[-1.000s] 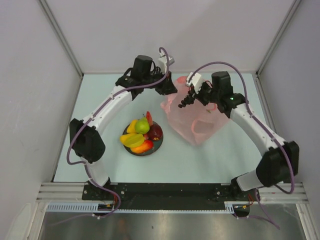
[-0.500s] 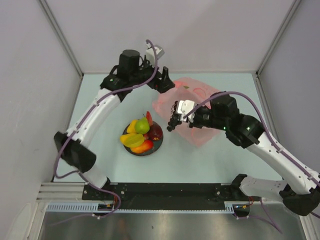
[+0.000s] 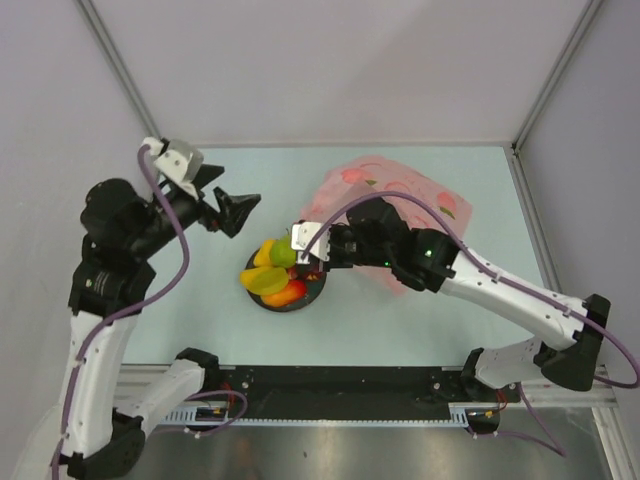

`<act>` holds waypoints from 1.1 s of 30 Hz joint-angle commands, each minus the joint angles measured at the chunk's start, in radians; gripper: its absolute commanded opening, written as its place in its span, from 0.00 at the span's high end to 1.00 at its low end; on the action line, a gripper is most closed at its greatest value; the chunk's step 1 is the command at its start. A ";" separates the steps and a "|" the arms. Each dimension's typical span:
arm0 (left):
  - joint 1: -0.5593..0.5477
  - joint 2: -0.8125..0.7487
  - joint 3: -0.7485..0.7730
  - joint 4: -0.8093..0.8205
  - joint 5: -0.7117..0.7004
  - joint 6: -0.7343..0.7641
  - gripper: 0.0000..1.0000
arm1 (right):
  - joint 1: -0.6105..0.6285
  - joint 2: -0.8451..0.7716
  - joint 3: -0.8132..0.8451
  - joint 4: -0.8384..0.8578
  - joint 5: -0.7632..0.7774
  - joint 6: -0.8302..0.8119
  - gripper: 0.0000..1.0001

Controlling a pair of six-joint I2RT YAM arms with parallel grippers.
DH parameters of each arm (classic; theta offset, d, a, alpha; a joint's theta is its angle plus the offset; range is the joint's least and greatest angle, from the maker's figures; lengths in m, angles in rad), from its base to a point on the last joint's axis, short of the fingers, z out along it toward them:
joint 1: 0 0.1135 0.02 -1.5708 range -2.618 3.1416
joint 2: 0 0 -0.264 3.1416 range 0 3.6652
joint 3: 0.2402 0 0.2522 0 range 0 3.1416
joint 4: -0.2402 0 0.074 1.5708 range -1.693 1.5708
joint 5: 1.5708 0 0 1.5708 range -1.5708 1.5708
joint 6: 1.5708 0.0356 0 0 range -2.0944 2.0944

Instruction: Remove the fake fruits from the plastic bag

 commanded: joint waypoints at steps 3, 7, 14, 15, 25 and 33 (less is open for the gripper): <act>0.133 -0.100 -0.081 -0.060 0.007 0.037 0.05 | 0.019 0.104 0.034 0.165 0.046 0.017 1.00; 0.168 -0.149 -0.128 -0.048 0.018 0.024 0.05 | 0.036 0.155 0.034 0.196 0.049 0.031 1.00; 0.173 -0.158 -0.186 -0.029 0.056 -0.002 0.05 | 0.102 0.219 0.033 0.191 0.057 0.055 1.00; 0.173 -0.156 -0.190 -0.026 0.058 -0.003 0.06 | 0.106 0.228 0.031 0.196 0.060 0.060 1.00; 0.171 -0.179 -0.226 -0.011 0.079 -0.037 0.05 | 0.138 0.327 0.034 0.288 0.141 0.063 1.00; 0.173 -0.186 -0.255 0.004 0.081 -0.045 0.06 | 0.141 0.357 0.037 0.291 0.148 0.029 1.00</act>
